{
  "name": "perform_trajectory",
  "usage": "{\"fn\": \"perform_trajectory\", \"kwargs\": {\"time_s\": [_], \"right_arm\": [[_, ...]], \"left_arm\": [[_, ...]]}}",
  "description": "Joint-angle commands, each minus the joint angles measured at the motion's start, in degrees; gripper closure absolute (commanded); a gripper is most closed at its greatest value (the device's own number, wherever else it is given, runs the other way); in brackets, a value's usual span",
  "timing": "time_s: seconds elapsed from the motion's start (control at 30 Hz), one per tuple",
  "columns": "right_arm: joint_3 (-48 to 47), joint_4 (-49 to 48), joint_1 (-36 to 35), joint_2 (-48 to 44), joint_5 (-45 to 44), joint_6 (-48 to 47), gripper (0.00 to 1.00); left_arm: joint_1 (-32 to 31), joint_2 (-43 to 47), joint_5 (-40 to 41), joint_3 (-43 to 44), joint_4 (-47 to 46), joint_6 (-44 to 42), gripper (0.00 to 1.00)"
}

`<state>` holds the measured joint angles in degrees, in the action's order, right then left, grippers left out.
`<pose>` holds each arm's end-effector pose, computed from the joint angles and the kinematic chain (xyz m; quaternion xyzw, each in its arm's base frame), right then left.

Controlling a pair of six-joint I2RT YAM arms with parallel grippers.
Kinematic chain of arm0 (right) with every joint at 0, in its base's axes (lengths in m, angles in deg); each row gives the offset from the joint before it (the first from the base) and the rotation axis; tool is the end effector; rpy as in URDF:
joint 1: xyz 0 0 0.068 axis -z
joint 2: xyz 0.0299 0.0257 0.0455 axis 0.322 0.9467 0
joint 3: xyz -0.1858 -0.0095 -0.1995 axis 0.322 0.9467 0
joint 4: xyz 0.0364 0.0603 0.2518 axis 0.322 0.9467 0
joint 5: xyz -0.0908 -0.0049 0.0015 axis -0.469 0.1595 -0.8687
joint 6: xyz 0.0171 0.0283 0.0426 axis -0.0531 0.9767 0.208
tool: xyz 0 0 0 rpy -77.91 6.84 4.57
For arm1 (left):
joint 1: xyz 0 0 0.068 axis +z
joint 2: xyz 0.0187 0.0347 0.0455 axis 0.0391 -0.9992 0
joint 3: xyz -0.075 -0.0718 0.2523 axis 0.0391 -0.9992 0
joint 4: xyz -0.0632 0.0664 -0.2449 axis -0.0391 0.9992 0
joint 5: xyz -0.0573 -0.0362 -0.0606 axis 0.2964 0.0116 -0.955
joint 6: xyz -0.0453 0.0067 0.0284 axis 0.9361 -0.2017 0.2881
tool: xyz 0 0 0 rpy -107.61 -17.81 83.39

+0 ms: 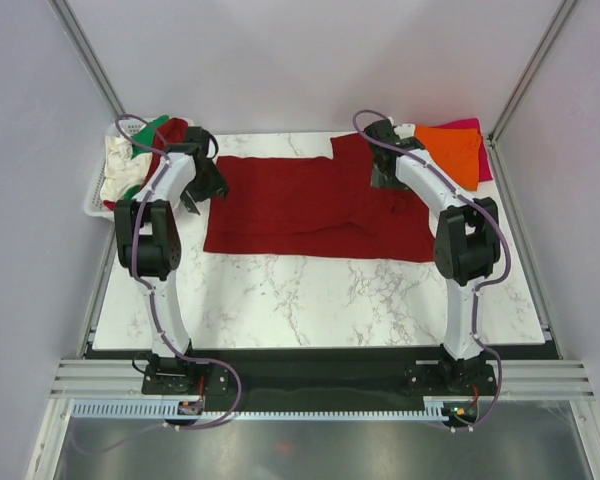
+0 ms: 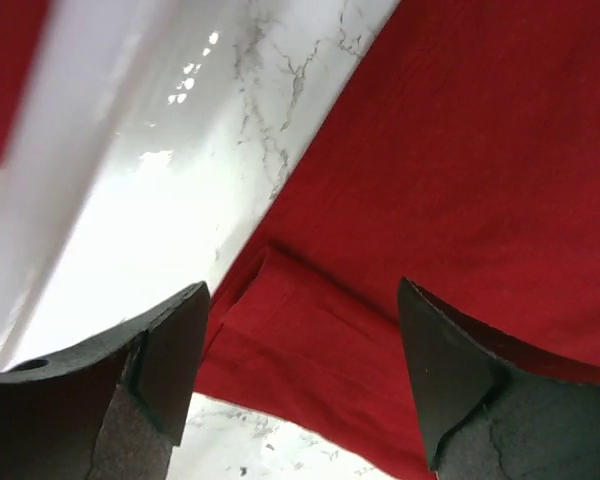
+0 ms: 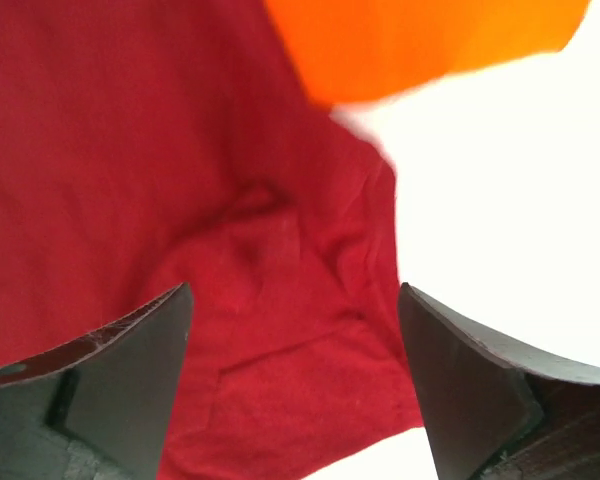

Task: Fold and stack the t-shirts
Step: Fold the tshirt

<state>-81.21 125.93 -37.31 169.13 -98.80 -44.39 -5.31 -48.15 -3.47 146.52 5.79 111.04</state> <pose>0.4334 0.1245 0.2433 0.1207 0.9264 -0.1797 0.3082 0.4439 -0.0174 0.2129 -0.2883 0.9379 0.0269 0.1912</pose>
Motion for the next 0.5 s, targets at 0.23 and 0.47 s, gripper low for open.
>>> {"fn": "perform_trajectory", "kwargs": {"time_s": [0.23, 0.47], "right_arm": [[14.80, -7.29, -0.20, -18.49, 15.40, 2.27, 0.10], [29.25, -18.65, -1.95, -19.32, 33.45, 3.60, 0.31]], "left_arm": [[-3.25, 23.55, 4.03, -17.18, -4.47, 1.56, 0.26], [-5.80, 25.32, -1.69, -30.12, -14.24, 4.02, 0.56]]}}
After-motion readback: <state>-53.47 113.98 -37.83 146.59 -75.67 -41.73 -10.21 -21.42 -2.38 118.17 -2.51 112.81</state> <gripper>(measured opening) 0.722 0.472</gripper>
